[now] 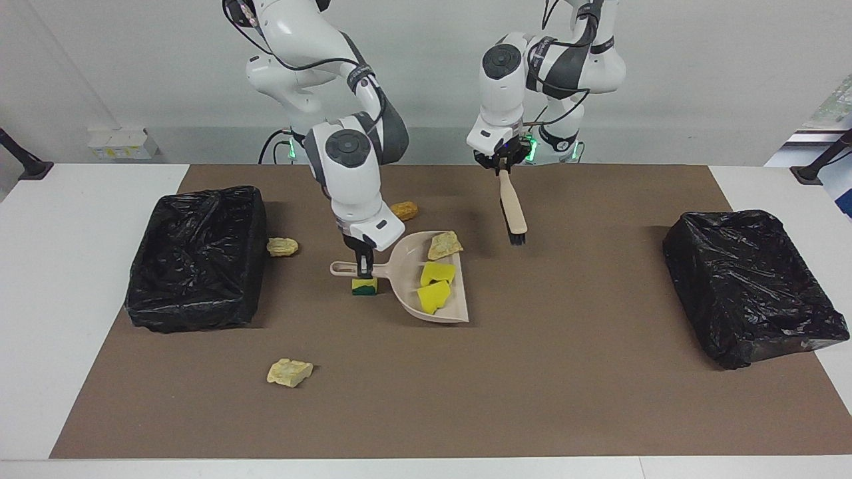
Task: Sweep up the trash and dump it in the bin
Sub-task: 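Carry the loaded dustpan with the right gripper over the black bag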
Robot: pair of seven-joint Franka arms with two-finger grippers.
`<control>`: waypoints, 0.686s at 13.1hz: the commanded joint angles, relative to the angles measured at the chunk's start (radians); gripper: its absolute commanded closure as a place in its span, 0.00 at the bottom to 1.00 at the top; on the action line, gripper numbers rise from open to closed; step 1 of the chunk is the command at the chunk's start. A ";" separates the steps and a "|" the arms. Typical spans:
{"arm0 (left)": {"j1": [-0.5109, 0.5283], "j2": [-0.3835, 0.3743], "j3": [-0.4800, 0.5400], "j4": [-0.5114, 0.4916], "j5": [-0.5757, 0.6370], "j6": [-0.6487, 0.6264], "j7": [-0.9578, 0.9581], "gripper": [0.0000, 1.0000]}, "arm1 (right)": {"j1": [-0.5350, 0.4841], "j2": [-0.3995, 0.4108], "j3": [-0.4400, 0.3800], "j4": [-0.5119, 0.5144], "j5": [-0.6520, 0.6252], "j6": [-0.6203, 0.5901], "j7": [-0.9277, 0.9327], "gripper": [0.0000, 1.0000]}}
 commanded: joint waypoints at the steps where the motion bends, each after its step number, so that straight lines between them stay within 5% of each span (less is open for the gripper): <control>1: -0.005 -0.024 -0.067 -0.065 -0.098 0.060 -0.012 1.00 | -0.104 -0.064 0.012 0.017 0.046 -0.118 -0.105 1.00; 9: -0.039 -0.033 -0.271 -0.231 -0.198 0.315 -0.156 1.00 | -0.402 -0.151 0.000 0.065 0.003 -0.264 -0.464 1.00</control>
